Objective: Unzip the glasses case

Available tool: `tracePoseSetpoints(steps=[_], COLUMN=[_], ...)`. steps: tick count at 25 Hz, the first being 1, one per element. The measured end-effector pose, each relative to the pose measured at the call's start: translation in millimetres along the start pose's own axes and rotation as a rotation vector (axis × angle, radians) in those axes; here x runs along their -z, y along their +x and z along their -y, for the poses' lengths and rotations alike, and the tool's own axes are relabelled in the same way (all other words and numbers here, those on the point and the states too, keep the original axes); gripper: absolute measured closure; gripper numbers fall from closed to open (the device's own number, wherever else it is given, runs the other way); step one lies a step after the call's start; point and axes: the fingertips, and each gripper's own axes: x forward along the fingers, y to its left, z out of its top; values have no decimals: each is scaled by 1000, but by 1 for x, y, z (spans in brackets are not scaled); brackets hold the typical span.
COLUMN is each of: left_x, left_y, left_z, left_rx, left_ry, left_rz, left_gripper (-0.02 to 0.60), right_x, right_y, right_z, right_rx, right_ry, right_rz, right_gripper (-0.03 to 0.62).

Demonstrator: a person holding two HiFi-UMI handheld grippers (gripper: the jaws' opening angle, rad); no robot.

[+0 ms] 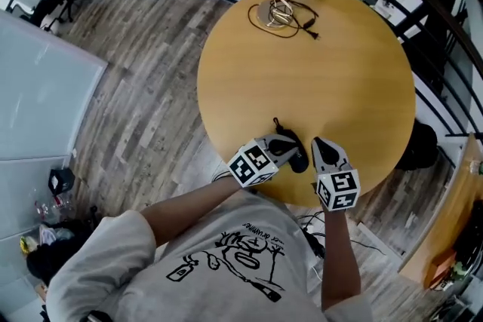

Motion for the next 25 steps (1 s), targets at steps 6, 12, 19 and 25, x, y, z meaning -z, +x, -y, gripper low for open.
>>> tracePoseSetpoints(steps=[6,12,19,25], left_x=[-78,-126,-153,-148], left_y=[-57,-100,-129,-121], left_z=[48,100,125,132], left_rx=[-19,-7,-60,-52], left_ry=[23,64,78,84], left_rz=[282,402,483,460], left_gripper=[575,575,575,575], right_x=[-61,-98,-110,-117], right_y=[-77,-137,-178,-183], right_z=[-29,-75,-100,-102], right_rx=[141,140,192,205], right_ry=[56,132,51,34], right_rz=[227,376,407,444], right_gripper=[572,572,572,574])
